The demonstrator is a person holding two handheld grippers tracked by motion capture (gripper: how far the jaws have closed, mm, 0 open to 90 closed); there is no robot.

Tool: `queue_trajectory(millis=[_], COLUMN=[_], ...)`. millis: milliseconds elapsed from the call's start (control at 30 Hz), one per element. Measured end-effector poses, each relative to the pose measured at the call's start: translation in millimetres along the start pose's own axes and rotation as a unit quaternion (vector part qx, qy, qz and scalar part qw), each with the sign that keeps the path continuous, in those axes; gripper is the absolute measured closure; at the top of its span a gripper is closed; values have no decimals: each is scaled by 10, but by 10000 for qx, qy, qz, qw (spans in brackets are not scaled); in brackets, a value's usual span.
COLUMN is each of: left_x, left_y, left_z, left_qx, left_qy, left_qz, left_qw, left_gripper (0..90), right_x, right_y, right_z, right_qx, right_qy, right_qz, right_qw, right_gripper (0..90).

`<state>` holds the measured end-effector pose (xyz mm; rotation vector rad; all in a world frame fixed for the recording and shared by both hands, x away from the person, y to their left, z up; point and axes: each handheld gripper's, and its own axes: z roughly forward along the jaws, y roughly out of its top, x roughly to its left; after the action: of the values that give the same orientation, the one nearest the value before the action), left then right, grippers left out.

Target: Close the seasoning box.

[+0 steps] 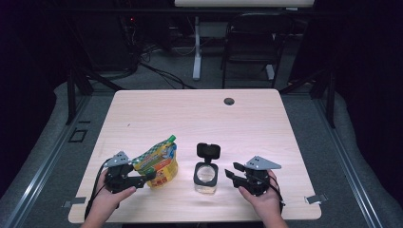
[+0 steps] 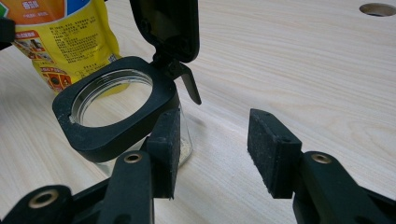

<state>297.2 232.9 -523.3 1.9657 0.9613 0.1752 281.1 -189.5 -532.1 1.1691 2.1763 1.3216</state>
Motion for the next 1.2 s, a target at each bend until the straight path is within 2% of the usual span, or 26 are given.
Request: queue_trajectory(millis=[500,767,933,1200], left_x=[10,21,21,36], left_y=[-27,-59,-68,-104], left_z=[109,178,223,292], left_qx=[65,39,125,53], left_qy=[-29,-71,-100,-143], left_qz=[47,-6,8,-39], left_qw=[10000,10000,9999,9999], left_gripper=[375,356,355,343], right_x=[3,11,11,13], right_y=[-1,-3,-4,-5], right_z=[-4,1,2,2], right_qx=[10,-5,2,10], right_qy=[-7,-12,-5,-2], right_qz=[0,9,-4,4], right_qw=[10000,10000,10000,10000], right_gripper=[541,539,539,538])
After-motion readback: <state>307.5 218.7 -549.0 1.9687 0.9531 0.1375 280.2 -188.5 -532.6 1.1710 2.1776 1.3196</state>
